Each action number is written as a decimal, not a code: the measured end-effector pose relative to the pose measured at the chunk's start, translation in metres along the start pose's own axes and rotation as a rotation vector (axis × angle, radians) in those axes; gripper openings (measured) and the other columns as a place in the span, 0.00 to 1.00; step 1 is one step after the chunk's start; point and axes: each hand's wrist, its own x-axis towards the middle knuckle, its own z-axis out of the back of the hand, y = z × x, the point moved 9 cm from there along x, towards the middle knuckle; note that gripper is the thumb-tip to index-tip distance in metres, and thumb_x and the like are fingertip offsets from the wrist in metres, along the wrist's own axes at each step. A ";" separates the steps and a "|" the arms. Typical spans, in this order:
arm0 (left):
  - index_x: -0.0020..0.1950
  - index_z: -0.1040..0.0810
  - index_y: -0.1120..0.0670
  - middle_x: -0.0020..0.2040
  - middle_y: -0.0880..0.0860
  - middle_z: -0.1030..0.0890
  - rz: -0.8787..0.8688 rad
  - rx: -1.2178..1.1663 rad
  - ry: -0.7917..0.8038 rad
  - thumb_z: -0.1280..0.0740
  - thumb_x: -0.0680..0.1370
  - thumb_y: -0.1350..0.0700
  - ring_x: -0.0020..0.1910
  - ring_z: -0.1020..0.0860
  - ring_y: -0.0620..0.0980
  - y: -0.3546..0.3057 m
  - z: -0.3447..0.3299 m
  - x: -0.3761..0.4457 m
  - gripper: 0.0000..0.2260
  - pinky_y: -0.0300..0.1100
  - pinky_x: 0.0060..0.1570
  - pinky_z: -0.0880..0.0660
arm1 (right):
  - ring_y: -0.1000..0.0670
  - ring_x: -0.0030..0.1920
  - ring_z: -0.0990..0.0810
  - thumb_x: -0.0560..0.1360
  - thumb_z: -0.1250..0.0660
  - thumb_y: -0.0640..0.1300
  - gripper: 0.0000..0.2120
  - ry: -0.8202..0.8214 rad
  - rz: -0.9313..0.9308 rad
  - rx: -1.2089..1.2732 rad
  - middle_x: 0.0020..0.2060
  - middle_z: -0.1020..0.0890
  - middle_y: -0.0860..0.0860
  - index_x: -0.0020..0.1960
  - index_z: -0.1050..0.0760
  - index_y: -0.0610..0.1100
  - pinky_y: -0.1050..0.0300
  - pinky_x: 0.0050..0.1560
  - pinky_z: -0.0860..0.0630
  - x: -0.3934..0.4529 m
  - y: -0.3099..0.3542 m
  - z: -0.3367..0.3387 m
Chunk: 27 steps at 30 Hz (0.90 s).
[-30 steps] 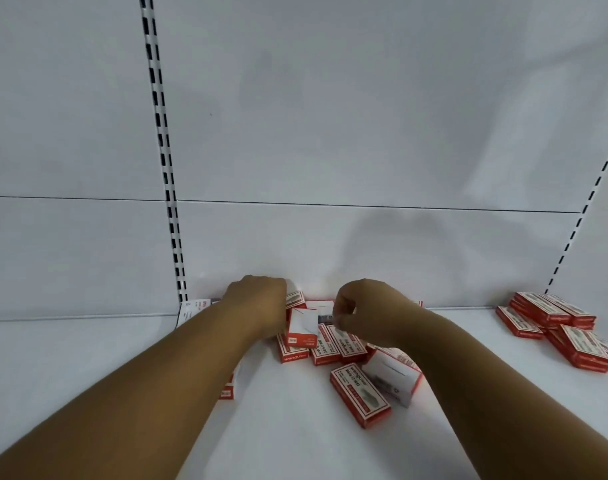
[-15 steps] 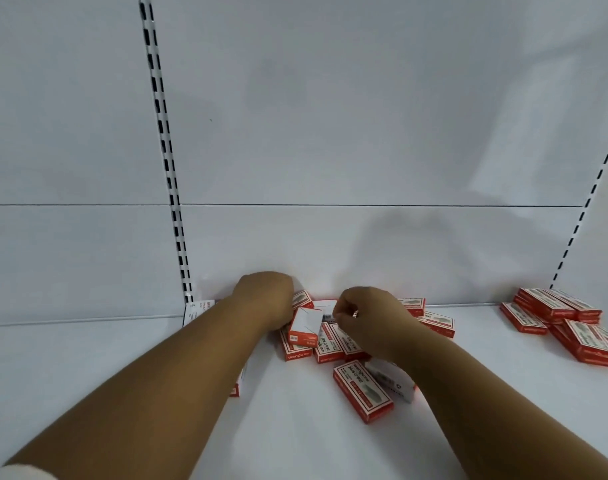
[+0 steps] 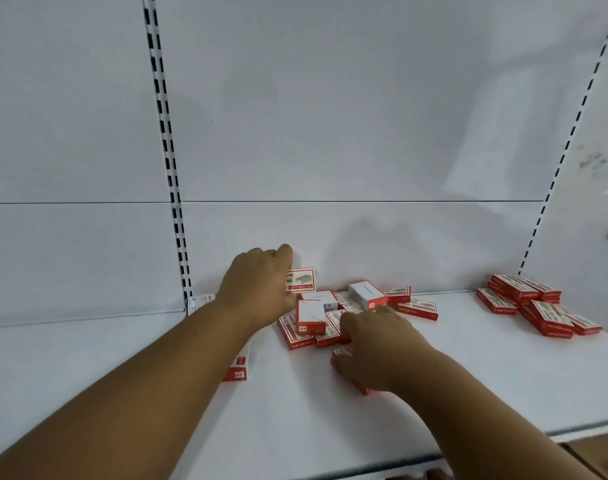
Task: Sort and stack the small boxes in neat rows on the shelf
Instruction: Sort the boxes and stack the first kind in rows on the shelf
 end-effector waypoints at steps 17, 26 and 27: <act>0.58 0.34 0.43 0.52 0.43 0.25 0.192 -0.676 -0.122 0.27 0.74 0.49 0.48 0.22 0.43 0.002 0.008 -0.047 0.20 0.42 0.45 0.22 | 0.53 0.43 0.15 0.76 0.29 0.46 0.08 -0.587 -0.334 1.383 0.46 0.16 0.52 0.55 0.20 0.51 0.54 0.45 0.16 -0.006 -0.031 0.019; 0.66 0.30 0.45 0.56 0.42 0.22 0.180 -0.782 -0.148 0.32 0.77 0.42 0.52 0.25 0.40 0.014 0.001 -0.048 0.20 0.36 0.49 0.25 | 0.46 0.30 0.18 0.82 0.39 0.49 0.10 -0.507 -0.459 1.745 0.35 0.15 0.44 0.53 0.25 0.43 0.48 0.41 0.22 0.000 -0.028 -0.001; 0.66 0.30 0.44 0.56 0.41 0.23 0.173 -0.797 -0.141 0.32 0.77 0.43 0.53 0.24 0.40 0.014 0.002 -0.049 0.19 0.38 0.50 0.24 | 0.45 0.30 0.19 0.82 0.40 0.48 0.10 -0.494 -0.438 1.786 0.36 0.15 0.43 0.54 0.26 0.42 0.49 0.39 0.23 0.002 -0.027 -0.003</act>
